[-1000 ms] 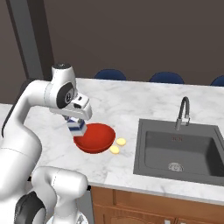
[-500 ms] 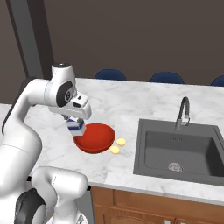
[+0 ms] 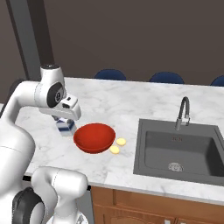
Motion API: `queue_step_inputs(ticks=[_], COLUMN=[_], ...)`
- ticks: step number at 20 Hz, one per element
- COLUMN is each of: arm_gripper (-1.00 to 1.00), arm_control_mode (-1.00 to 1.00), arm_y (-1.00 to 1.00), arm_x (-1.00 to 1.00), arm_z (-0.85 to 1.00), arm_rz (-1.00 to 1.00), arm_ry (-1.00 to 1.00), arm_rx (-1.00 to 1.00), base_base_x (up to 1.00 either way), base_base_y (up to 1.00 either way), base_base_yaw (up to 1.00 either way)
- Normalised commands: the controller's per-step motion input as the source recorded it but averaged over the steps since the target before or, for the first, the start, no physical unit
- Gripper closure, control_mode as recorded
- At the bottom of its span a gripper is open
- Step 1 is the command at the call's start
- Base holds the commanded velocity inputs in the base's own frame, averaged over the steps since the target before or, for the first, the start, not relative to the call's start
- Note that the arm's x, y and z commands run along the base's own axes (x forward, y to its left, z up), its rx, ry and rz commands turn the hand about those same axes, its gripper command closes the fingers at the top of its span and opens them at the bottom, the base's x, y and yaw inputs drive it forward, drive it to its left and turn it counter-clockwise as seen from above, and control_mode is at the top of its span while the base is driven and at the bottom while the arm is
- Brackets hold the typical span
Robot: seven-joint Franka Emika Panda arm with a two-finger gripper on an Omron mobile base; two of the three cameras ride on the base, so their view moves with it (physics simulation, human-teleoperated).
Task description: Gather the eggs and milk located in the vicinity of the sink area and place them right next to the bowl.
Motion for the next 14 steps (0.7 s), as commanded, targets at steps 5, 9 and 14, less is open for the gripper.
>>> queue_step_inputs(ticks=[5,9,14], arm_gripper=[1.00,1.00,1.00], arm_control_mode=[-1.00,-1.00,-1.00], arm_y=[0.52,0.53,0.32], arm_x=[0.08,0.34,0.41], arm_z=[-0.24,-0.40,-0.37], arm_rz=[0.01,0.00,0.04], arm_ry=[0.00,0.00,0.04], arm_rx=[0.00,0.00,0.00], base_base_x=[0.00,0.00,0.00], base_base_y=[0.00,0.00,0.00], base_base_yaw=[0.00,0.00,0.00])
